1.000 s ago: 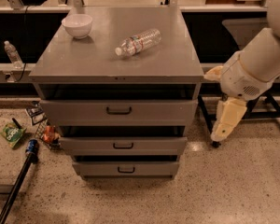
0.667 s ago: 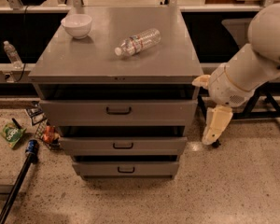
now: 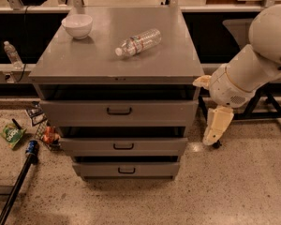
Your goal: Open top drawer
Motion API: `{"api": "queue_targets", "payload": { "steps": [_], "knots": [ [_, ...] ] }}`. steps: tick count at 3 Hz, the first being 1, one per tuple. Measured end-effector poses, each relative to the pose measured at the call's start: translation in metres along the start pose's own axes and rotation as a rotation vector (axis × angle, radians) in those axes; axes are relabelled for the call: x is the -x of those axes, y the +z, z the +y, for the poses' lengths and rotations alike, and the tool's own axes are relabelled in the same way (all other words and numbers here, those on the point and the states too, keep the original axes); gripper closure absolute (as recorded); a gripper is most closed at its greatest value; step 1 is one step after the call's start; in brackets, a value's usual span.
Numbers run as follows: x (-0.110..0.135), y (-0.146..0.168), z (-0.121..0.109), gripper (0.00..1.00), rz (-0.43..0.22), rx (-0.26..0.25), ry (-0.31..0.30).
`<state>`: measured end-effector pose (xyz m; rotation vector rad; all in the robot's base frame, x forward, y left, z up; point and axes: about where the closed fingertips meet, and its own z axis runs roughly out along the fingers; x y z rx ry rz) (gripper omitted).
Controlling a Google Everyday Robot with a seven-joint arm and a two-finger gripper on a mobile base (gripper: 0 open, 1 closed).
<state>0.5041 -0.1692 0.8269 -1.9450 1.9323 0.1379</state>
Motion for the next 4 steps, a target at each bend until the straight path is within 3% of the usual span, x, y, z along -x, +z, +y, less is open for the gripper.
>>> {"api": "queue_targets", "payload": {
  "steps": [2,4],
  "knots": [
    [0.001,0.096,-0.006,0.00,-0.131,0.071,-0.001],
    [0.011,0.139,-0.034,0.00,-0.181,0.037,-0.063]
  ]
}}
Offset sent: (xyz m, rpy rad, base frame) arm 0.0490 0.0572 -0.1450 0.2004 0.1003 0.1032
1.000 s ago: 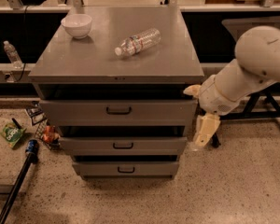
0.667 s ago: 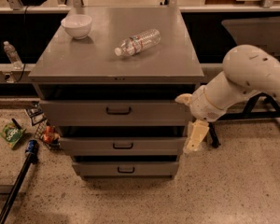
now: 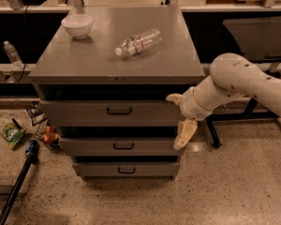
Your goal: Open top drawer
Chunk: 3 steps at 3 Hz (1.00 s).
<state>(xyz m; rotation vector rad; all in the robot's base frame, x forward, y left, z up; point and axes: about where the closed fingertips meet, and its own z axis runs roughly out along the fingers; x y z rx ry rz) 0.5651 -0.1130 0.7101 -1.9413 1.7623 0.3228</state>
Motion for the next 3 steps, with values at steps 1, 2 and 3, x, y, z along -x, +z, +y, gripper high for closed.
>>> {"api": "queue_targets", "payload": {
  "steps": [1,2,3],
  "knots": [
    [-0.001,0.015,-0.016,0.00,0.003,-0.007,-0.034],
    [-0.008,0.035,-0.033,0.00,-0.003,0.009,-0.049],
    [-0.012,0.041,-0.044,0.00,-0.002,0.003,-0.052]
  ]
}}
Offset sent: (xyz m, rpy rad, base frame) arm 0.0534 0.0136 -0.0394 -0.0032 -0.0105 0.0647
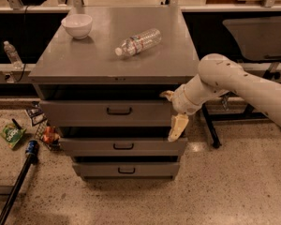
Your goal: Open top drawer
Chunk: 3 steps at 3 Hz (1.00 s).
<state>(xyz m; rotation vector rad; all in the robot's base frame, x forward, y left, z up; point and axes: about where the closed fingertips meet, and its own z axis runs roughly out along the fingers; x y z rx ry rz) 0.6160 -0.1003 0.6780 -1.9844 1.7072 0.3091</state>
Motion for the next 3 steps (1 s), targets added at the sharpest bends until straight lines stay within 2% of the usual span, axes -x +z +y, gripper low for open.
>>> {"api": "queue_targets", "payload": {
  "steps": [2,3],
  "knots": [
    [0.001,0.012,-0.007,0.49,-0.033,0.010,0.000],
    [-0.001,0.006,0.003,0.72,-0.023,0.043,0.027]
  ]
}}
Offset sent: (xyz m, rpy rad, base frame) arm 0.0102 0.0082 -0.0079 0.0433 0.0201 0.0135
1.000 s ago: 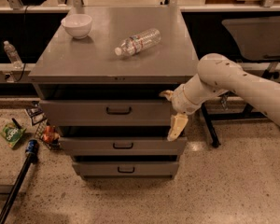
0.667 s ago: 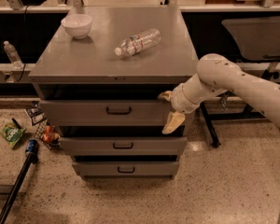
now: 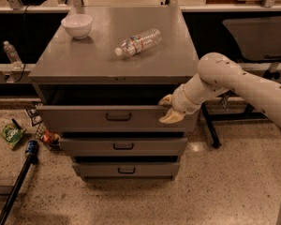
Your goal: Open top drawer
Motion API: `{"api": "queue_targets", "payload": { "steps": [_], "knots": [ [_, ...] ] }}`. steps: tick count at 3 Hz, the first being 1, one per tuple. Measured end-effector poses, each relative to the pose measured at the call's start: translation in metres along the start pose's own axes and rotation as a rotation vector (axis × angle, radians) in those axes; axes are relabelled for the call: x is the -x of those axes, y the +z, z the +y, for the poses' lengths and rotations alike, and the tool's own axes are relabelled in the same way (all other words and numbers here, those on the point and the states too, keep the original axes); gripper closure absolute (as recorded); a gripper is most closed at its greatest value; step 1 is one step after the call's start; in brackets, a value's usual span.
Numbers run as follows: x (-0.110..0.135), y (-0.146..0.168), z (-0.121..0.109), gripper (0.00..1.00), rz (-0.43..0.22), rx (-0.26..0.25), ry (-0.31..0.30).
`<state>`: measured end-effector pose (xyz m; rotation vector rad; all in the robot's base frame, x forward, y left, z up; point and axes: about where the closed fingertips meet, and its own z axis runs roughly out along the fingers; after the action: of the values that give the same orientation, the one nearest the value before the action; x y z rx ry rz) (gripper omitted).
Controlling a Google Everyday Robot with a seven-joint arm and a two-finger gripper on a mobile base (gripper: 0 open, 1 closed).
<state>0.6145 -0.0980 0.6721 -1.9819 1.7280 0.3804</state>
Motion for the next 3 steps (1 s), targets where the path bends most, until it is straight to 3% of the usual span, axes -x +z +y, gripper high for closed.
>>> {"api": "queue_targets", "payload": {
  "steps": [1,2,3],
  "knots": [
    [0.0011,-0.0018,-0.0003,0.95,0.000,0.000,0.000],
    [0.0034,-0.0057,-0.0012,0.92,0.000,0.000,0.000],
    [0.0035,-0.0058,-0.0011,0.69,0.000,0.000,0.000]
  ]
}}
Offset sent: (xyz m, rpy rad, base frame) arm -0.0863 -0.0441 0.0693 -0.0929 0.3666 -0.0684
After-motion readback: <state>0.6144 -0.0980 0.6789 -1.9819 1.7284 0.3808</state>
